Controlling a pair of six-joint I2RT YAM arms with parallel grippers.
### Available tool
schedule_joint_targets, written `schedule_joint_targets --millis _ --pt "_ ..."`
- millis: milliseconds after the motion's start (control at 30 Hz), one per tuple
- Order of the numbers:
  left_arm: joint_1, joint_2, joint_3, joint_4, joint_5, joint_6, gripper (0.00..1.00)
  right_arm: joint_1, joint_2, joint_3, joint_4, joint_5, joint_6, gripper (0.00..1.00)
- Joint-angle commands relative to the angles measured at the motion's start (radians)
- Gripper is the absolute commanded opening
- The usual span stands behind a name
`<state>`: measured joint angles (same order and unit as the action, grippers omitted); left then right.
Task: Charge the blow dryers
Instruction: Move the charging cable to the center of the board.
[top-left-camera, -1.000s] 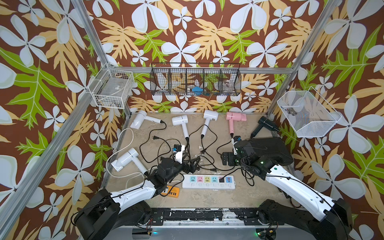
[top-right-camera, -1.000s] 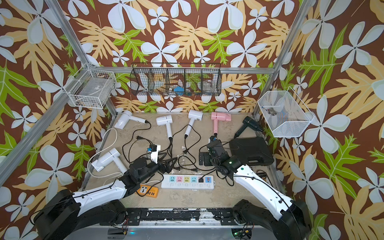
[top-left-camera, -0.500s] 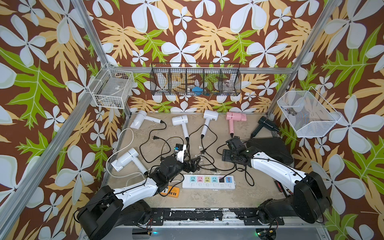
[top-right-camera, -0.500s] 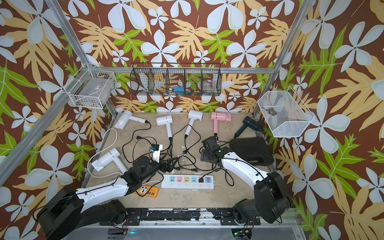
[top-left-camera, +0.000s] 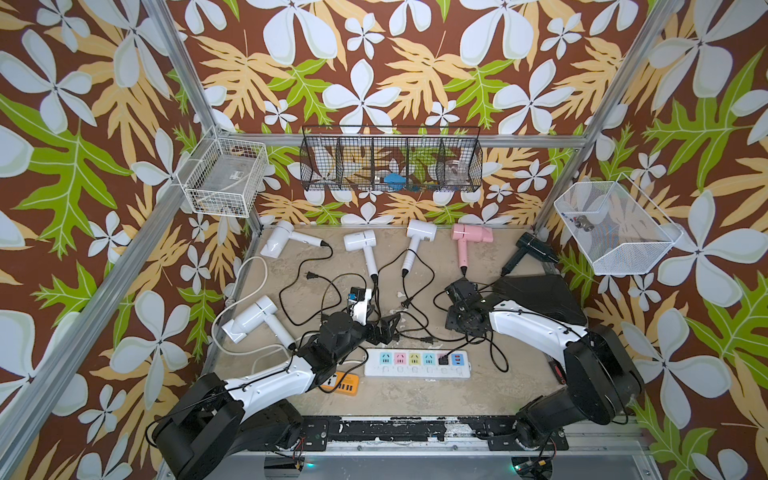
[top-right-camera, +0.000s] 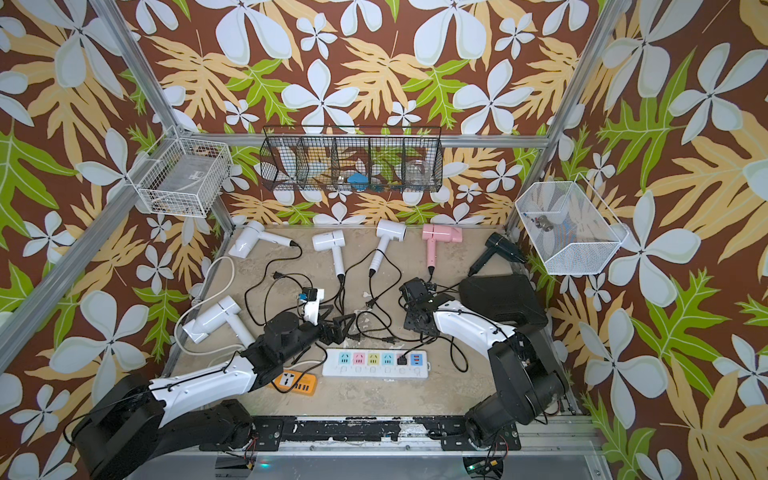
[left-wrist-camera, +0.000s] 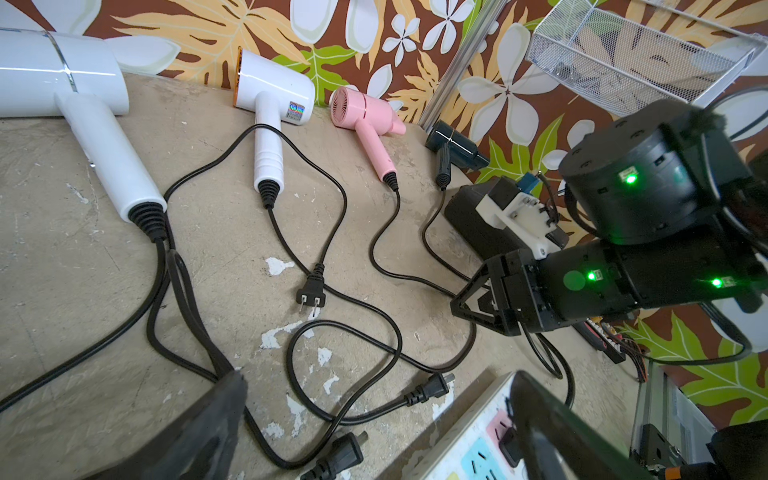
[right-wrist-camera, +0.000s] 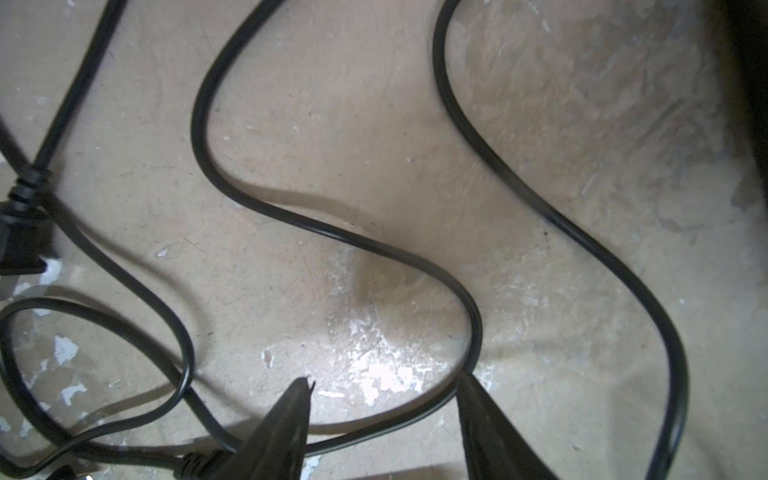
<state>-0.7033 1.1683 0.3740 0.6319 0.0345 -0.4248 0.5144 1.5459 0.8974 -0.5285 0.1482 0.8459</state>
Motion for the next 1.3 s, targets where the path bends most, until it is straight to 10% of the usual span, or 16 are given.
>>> schedule_joint_targets --millis 0,600,767,1000,1267 --pt "0.0 -0.004 0.002 0.006 0.005 -0.002 1.0 -0.001 0.009 -0.01 -0.013 0.003 0.03 0.59" --pt "-0.002 -0.014 0.0 0.008 0.008 -0.005 1.0 -0.01 0.075 -0.061 0.034 -0.054 0.091 0.5" --pt "-0.001 -0.02 -0.002 0.008 0.005 -0.005 1.0 -0.015 0.1 -0.046 0.035 -0.043 0.101 0.4" --pt "-0.001 -0.028 -0.004 0.007 0.006 -0.005 1.0 -0.023 0.085 0.038 0.001 0.005 0.09 0.02" --pt "-0.002 -0.033 -0.007 0.007 0.005 -0.004 1.0 -0.055 0.041 0.197 -0.075 0.127 0.028 0.0"
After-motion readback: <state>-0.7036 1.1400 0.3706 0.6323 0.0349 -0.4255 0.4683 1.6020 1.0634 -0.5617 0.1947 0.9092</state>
